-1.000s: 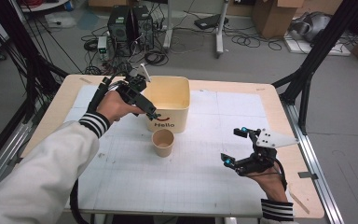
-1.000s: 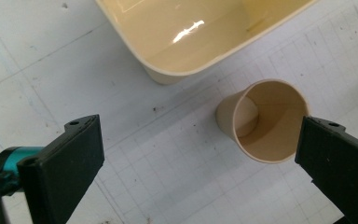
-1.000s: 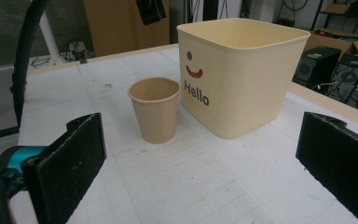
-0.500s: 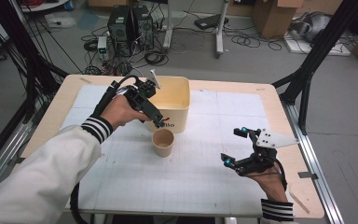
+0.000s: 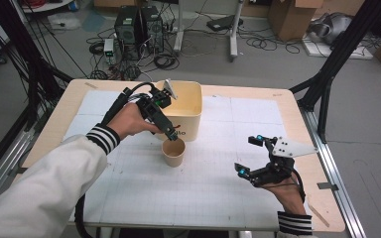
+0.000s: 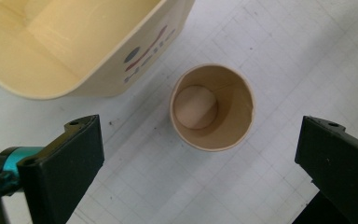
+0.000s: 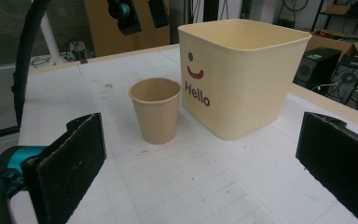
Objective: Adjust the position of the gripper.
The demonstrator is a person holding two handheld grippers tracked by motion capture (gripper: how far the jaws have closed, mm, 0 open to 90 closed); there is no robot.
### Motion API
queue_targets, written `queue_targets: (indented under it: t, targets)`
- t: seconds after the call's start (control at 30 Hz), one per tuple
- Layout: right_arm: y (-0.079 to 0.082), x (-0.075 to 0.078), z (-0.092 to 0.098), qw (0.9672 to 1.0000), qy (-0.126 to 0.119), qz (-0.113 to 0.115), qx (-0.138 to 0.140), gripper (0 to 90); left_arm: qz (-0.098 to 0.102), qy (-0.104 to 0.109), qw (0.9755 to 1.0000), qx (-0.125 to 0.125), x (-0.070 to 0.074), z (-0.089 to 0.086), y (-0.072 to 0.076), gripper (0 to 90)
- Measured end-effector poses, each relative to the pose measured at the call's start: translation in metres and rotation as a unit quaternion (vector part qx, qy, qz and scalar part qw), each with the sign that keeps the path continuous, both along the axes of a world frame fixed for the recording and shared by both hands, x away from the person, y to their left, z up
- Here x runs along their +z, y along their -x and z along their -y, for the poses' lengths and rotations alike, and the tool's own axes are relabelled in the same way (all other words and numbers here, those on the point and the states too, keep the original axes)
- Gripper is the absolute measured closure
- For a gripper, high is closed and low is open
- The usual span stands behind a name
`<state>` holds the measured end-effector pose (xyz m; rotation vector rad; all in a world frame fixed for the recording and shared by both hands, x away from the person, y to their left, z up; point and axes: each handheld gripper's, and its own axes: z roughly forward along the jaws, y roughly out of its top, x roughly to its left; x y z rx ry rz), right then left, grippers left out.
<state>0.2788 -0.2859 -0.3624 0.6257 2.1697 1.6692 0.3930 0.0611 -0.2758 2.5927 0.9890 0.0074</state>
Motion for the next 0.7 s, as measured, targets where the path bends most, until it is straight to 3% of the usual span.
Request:
queue_targets:
  t: [0.3,0.7]
  targets:
    - [0.000,0.000,0.000,1.0000,0.000,-0.001,-0.001,0.4,-0.007,-0.003,0.9993,-0.037,-0.002,0.010,0.001,1.7]
    - [0.000,0.000,0.000,1.0000,0.000,0.000,0.001,0.3,-0.007,-0.010,0.9989,-0.044,-0.003,0.015,-0.002,1.7]
